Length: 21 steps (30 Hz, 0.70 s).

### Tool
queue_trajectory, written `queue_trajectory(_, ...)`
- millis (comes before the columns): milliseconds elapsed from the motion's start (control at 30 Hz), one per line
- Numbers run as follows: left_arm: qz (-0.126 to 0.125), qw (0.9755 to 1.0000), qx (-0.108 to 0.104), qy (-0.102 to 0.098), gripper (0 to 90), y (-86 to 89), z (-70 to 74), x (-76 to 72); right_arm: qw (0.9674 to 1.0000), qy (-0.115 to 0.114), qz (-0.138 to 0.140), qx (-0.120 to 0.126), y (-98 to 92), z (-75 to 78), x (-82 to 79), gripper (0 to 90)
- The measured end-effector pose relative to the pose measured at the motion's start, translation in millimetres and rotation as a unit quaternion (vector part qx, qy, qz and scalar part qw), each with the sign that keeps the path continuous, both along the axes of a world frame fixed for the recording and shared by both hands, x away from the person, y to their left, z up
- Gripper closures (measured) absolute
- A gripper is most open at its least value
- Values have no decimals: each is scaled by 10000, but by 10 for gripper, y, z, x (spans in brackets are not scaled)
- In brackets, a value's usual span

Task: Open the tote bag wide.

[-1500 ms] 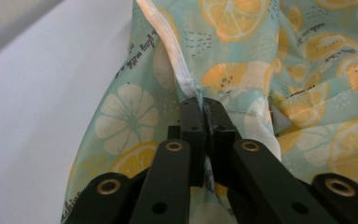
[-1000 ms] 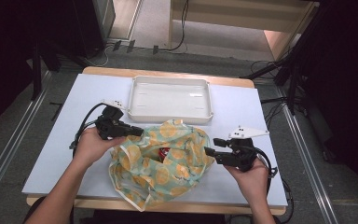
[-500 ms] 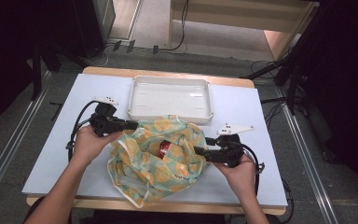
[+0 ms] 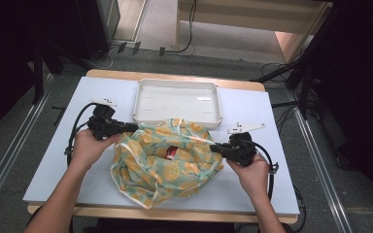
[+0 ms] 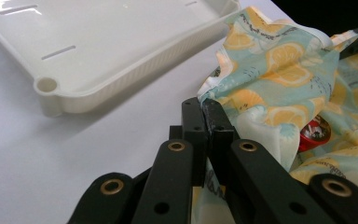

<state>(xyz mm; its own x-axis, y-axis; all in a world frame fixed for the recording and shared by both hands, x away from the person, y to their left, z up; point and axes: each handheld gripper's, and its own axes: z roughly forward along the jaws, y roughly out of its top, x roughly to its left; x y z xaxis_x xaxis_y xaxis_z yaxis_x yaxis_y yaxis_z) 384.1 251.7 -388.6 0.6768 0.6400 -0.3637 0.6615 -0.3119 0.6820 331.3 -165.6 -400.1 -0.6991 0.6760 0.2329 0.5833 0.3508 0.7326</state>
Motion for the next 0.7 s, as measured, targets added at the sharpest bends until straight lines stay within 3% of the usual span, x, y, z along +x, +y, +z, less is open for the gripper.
queue_trajectory(233,-154,9997,-58,178,862,-86,-78,26,9982,-284,-356,-396,-141,49,-2,900)
queue_trajectory(367,-129,9998,-103,141,822,-96,-55,14,9987,-251,-315,-319,-149,17,29,896)
queue_trajectory(500,-190,9997,-144,30,707,-88,14,-17,9988,-278,-138,-384,-92,10,28,780)
queue_trajectory(533,-196,9997,-147,-6,675,-89,40,-34,9988,-328,-122,-350,-99,29,19,714)
queue_trajectory(633,-243,9996,-115,-118,586,-97,116,-77,9987,-434,-187,-175,-153,128,-15,628)
queue_trajectory(700,-248,9996,28,-154,530,-95,168,-94,9984,-483,-267,-93,-182,204,-40,571)
